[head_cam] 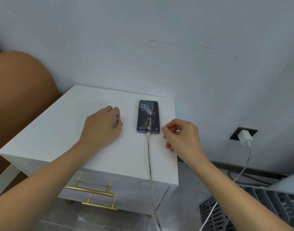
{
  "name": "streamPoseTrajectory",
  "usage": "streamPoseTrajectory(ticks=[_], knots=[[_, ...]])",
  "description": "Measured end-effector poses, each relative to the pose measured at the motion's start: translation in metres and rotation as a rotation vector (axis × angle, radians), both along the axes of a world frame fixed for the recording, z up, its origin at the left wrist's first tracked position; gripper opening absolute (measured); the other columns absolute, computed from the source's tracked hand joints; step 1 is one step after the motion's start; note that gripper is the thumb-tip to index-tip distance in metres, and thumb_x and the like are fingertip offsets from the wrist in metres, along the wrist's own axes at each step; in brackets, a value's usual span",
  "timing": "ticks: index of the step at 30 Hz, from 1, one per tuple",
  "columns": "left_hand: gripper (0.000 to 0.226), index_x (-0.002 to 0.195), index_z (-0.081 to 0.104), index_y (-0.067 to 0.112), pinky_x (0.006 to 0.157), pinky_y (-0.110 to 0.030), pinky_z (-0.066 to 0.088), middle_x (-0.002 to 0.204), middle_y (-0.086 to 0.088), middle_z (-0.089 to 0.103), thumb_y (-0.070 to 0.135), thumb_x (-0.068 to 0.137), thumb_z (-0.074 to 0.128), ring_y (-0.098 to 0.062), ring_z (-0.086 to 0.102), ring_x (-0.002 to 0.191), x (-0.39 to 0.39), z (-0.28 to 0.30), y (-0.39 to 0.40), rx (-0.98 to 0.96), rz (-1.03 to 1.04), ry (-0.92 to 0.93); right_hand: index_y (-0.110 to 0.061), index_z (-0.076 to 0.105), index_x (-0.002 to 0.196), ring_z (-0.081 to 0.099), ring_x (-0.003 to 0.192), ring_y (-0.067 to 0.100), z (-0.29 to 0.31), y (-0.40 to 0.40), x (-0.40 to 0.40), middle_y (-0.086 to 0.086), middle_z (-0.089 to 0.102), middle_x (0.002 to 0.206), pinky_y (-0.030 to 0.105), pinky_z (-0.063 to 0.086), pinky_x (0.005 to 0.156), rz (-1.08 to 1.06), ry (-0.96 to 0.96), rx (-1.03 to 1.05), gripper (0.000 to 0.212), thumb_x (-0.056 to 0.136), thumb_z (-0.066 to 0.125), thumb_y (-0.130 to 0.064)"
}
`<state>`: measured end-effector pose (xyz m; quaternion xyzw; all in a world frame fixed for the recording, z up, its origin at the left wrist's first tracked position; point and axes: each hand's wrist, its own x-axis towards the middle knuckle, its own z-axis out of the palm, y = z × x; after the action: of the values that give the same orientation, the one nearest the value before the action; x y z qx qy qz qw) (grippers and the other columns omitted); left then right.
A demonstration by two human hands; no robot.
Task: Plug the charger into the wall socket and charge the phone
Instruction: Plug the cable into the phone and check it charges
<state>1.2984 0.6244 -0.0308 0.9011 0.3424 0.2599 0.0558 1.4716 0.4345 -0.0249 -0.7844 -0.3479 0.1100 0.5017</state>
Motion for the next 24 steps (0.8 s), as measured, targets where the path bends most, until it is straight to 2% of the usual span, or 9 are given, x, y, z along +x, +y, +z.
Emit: streamPoseTrajectory(ticks=[16, 21, 24], knots=[[0.009, 0.100, 0.070, 0.013, 0.063, -0.033, 0.044, 0.081, 0.003, 0.059, 0.017, 0.101, 0.062, -0.024, 0.057, 0.072, -0.0001, 0.0002, 0.0003, 0.004, -0.009, -0.003, -0.017, 0.073, 0.073, 0.065, 0.040, 0.014, -0.0003, -0.0015, 0.0027, 0.011, 0.072, 0.071, 0.028, 0.056, 0.041, 0.023, 0.046, 0.016, 0.019, 0.091, 0.071, -0.015], [0.009, 0.100, 0.070, 0.013, 0.062, -0.033, 0.044, 0.080, 0.004, 0.057, 0.017, 0.101, 0.062, -0.024, 0.057, 0.072, 0.0001, -0.0022, 0.0017, 0.005, -0.011, -0.005, -0.019, 0.073, 0.076, 0.066, 0.042, 0.012, 0.0034, -0.0026, 0.0025, 0.009, 0.073, 0.076, 0.022, 0.051, 0.041, 0.052, 0.087, 0.009, 0.015, 0.091, 0.071, -0.016], [0.008, 0.100, 0.070, 0.014, 0.062, -0.033, 0.043, 0.080, 0.004, 0.058, 0.017, 0.100, 0.062, -0.023, 0.056, 0.072, -0.0002, -0.0034, 0.0032, 0.004, 0.001, 0.005, -0.020, 0.074, 0.082, 0.068, 0.047, 0.015, 0.0092, -0.0082, 0.0051, 0.006, 0.073, 0.082, 0.025, 0.051, 0.042, 0.116, 0.120, 0.005, 0.011, 0.092, 0.070, -0.018]])
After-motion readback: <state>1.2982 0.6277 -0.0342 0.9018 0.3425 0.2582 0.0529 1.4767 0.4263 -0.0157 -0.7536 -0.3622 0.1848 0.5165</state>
